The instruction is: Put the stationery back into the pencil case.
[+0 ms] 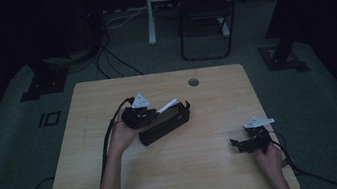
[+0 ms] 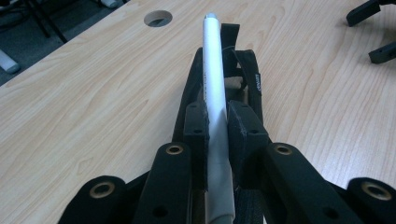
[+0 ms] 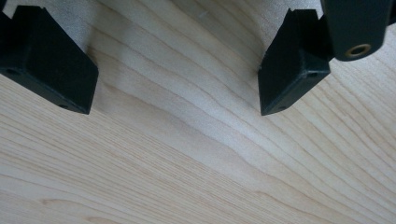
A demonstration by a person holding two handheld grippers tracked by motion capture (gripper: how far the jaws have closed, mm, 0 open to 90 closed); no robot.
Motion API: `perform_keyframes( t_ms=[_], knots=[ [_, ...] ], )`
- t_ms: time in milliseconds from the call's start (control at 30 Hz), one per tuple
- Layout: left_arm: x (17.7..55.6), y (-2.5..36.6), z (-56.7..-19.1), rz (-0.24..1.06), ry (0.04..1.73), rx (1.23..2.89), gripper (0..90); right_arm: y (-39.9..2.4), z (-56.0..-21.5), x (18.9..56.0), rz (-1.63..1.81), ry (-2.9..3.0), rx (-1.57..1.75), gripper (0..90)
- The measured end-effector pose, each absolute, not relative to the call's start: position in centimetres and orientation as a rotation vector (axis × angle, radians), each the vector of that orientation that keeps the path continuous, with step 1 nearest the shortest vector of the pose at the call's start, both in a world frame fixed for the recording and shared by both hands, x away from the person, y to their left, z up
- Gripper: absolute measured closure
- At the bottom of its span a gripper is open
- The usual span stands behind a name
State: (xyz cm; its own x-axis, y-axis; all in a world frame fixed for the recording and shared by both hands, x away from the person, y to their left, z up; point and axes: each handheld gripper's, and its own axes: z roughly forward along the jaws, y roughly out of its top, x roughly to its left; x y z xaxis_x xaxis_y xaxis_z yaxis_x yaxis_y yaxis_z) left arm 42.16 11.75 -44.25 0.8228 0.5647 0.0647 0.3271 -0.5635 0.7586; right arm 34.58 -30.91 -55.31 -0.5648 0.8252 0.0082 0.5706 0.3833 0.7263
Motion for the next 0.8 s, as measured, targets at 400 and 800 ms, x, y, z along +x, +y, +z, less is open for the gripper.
perform_keyframes(
  t_ms=[400, 800],
  knots=[
    [42.6, 11.6, -44.9, 0.372, 0.66, 2.224, 79.1, -30.9, -55.3, 34.6, 0.993, 2.292, 1.214, 11.9],
    [42.8, 11.7, -45.9, 0.35, 0.676, 2.236, 79.0, -30.9, -55.3, 34.6, 0.993, 2.292, 1.213, 11.9]
  ],
)
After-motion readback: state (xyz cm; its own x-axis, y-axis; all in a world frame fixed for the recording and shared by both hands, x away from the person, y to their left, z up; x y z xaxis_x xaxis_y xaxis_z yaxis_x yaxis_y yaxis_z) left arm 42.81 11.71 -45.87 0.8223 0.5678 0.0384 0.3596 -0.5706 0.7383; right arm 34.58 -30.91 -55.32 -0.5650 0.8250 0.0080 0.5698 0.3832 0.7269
